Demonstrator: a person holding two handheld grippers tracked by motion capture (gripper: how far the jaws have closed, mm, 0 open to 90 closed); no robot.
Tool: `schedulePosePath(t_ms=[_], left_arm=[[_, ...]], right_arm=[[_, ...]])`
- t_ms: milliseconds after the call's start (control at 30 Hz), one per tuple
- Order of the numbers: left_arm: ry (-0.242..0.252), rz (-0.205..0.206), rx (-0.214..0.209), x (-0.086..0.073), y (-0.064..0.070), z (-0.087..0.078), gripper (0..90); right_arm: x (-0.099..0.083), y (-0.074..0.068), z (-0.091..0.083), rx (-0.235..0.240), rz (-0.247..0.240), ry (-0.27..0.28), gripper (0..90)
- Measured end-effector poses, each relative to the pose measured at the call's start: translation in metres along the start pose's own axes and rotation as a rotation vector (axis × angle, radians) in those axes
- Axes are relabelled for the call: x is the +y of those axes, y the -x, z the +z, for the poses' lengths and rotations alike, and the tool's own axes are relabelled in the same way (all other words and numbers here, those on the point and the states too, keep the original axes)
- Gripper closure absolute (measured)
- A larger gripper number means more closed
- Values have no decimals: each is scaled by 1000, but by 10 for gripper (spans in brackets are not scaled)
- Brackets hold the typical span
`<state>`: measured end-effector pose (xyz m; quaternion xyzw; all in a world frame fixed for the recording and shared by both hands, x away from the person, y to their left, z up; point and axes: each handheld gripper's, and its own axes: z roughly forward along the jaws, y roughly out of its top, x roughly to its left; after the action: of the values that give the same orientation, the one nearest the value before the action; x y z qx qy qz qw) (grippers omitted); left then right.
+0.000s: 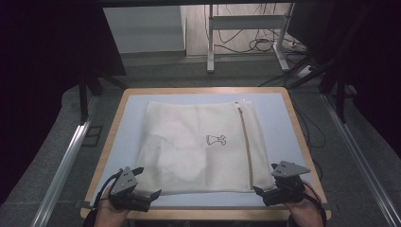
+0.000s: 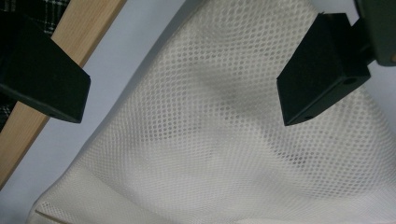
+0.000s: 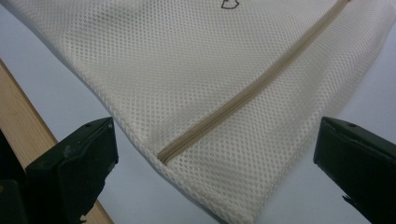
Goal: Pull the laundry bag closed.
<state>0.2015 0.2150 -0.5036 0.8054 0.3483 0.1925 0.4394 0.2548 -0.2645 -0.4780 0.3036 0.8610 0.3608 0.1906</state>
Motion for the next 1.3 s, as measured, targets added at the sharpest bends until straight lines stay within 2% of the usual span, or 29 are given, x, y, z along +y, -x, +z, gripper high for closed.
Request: schedulePosePath(t_ms=[633, 1300], left_arm=[[16, -43, 41, -11, -12, -15, 25], [21, -84, 68, -22, -21, -25, 25]], right_arm=[[-13, 2, -15, -45, 31, 8, 0], [-25, 6, -24, -69, 73, 10, 0]])
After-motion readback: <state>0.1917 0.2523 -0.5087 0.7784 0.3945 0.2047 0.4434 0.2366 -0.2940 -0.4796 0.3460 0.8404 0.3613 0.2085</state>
